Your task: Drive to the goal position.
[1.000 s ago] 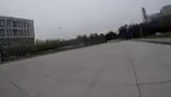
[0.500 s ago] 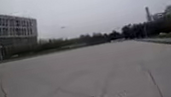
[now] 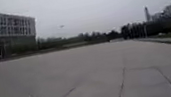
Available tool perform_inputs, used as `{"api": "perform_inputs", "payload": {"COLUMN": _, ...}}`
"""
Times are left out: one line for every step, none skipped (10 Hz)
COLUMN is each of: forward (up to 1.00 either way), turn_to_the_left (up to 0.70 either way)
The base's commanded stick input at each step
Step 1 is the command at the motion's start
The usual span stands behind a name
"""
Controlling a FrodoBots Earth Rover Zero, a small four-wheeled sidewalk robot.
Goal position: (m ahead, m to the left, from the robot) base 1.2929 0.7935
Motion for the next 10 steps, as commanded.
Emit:
{"api": "perform_inputs", "payload": {"forward": 1.0, "turn_to_the_left": -0.38}}
{"api": "perform_inputs", "payload": {"forward": 1.0, "turn_to_the_left": -0.38}}
{"api": "perform_inputs", "payload": {"forward": 1.0, "turn_to_the_left": -0.38}}
{"api": "perform_inputs", "payload": {"forward": 1.0, "turn_to_the_left": -0.38}}
{"api": "perform_inputs", "payload": {"forward": 1.0, "turn_to_the_left": -0.38}}
{"api": "perform_inputs", "payload": {"forward": 1.0, "turn_to_the_left": -0.38}}
{"api": "perform_inputs", "payload": {"forward": 1.0, "turn_to_the_left": -0.38}}
{"api": "perform_inputs", "payload": {"forward": 1.0, "turn_to_the_left": -0.38}}
{"api": "perform_inputs", "payload": {"forward": 1.0, "turn_to_the_left": -0.38}}
{"api": "perform_inputs", "payload": {"forward": 1.0, "turn_to_the_left": 0.02}}
